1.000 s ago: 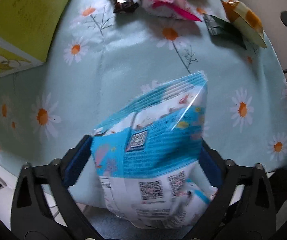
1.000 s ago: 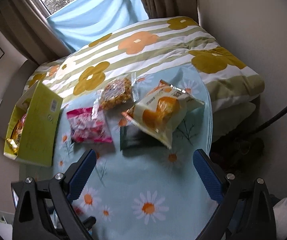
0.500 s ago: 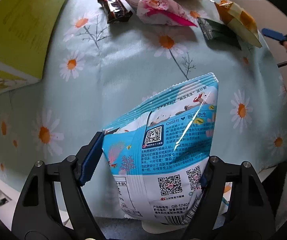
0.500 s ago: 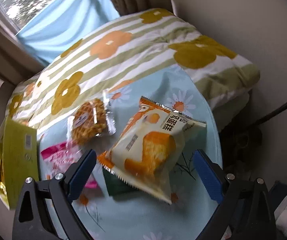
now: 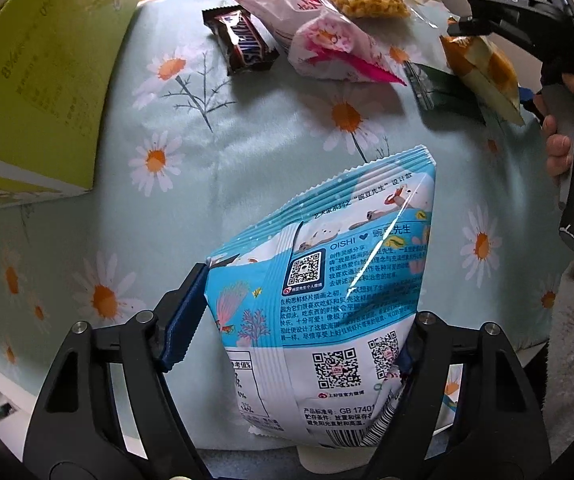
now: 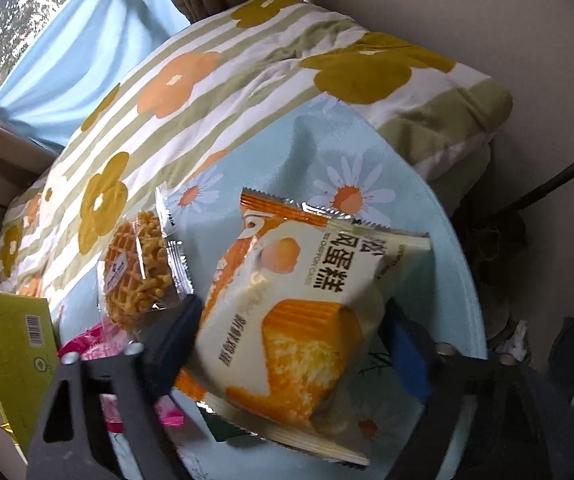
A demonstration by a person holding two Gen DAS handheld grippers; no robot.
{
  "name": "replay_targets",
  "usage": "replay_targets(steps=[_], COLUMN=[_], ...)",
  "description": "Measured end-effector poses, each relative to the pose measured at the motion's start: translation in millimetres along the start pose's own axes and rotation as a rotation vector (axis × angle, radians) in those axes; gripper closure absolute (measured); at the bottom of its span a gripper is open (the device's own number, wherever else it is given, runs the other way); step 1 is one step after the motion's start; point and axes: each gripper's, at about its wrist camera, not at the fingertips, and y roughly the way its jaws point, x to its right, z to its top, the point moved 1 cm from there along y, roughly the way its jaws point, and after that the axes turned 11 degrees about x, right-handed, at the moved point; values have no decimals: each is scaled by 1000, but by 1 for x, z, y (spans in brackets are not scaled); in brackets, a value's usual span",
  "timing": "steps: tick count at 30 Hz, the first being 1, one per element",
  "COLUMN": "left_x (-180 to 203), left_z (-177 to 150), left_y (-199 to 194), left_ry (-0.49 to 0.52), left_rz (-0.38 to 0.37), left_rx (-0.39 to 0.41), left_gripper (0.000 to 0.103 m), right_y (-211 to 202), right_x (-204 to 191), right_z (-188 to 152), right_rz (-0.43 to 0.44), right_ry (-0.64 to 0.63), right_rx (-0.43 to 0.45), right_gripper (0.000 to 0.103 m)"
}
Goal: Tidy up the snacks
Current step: 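Grasp the blue-white bag with the left tool while the right tool grasps the orange-white cake pack, then carry both bags over the yellow box and open both tools to drop them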
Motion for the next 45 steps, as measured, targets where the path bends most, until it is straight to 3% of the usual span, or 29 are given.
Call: replay_targets(steps=[9, 21, 28, 35, 45], left_x=[-7, 0, 9, 1, -65], left_z=[-4, -11, -14, 4, 39], left_y=[-7, -39, -87, -136, -208], left_ry=[-6, 5, 16, -37, -132], left_rz=[-5, -24, -47, -47, -11], left_rx=[13, 82, 187, 300, 474], left_gripper=[30, 30, 31, 31, 31], right_y=[-10, -68, -129, -187, -236], right_x=[-3, 7, 2, -20, -92], right_z=[-4, -15, -15, -17, -30], right_rz=[28, 113, 170, 240, 352], right_ry=[-23, -19, -45, -114, -242], right_rx=[25, 72, 137, 202, 260], right_gripper=[38, 39, 39, 39, 39])
